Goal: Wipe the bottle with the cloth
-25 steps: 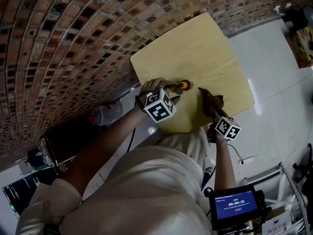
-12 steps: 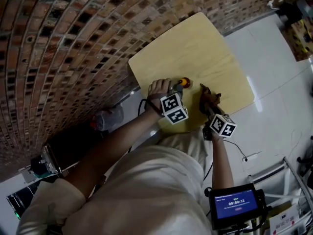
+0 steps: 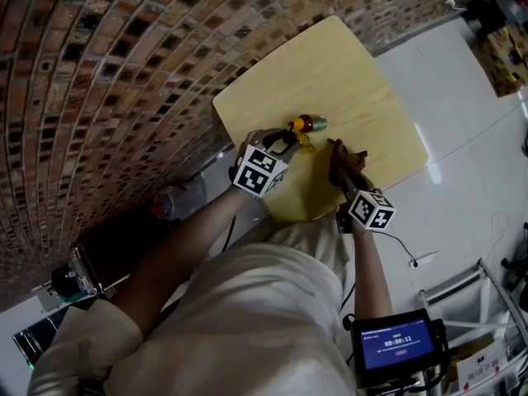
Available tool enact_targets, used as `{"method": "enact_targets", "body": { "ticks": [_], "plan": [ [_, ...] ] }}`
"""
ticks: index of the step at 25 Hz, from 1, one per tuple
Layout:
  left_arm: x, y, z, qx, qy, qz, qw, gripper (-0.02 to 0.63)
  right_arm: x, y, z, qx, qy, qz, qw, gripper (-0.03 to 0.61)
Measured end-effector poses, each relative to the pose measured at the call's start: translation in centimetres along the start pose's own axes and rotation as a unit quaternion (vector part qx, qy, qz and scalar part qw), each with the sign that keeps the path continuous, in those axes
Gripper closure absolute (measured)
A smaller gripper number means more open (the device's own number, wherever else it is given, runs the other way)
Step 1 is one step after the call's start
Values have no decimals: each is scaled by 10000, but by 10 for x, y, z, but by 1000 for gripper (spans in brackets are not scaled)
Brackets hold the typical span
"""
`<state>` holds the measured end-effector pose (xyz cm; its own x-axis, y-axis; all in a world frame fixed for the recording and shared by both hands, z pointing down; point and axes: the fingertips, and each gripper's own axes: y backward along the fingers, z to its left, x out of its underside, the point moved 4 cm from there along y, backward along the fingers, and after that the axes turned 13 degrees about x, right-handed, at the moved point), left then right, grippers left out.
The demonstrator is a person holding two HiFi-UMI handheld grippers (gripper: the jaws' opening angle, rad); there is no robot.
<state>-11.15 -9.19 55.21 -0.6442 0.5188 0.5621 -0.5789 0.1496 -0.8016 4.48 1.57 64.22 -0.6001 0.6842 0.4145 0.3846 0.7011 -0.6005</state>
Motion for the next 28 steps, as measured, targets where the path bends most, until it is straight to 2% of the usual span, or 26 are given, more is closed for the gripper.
{"method": "enact_targets", "body": {
  "ticks": [3,5,9,12,14,16,18,21,23,25,28],
  "plan": [
    [8,1,-9,4,-631,-82,9980,442,-12,6,24,-510,147,-187,9984,511],
    [12,1,-14,35,-849,-59,9964,442,-22,9,47,-952,311,-267,9946,511],
    [11,-1,-16,111,-870,-68,9961,442,-37,2,95,-1695,756,-134,9825,511],
    [9,-3,-18,182,-870,-53,9960,442,-33,-21,115,-1930,1041,144,9756,511],
    [9,-3,-16,231,-884,-59,9958,442,-28,-43,111,-1746,1111,291,9779,511],
    [9,-3,-15,307,-914,-78,9953,442,-24,-68,95,-1193,1421,389,9819,511],
    [10,-4,-16,348,-877,-70,9955,442,-14,-88,76,-676,1757,509,9808,512],
    [10,-5,-17,339,-719,-46,9968,442,0,-110,56,-232,1904,898,9773,512],
    [10,-3,-16,299,-670,-57,9973,442,9,-124,44,136,2118,1300,9685,512],
    [10,-2,-15,265,-618,-105,9977,442,15,-138,33,468,2500,1661,9527,512],
    [12,-2,-14,231,-384,-216,9988,440,16,-148,32,533,3026,1824,9340,512]
  ]
}}
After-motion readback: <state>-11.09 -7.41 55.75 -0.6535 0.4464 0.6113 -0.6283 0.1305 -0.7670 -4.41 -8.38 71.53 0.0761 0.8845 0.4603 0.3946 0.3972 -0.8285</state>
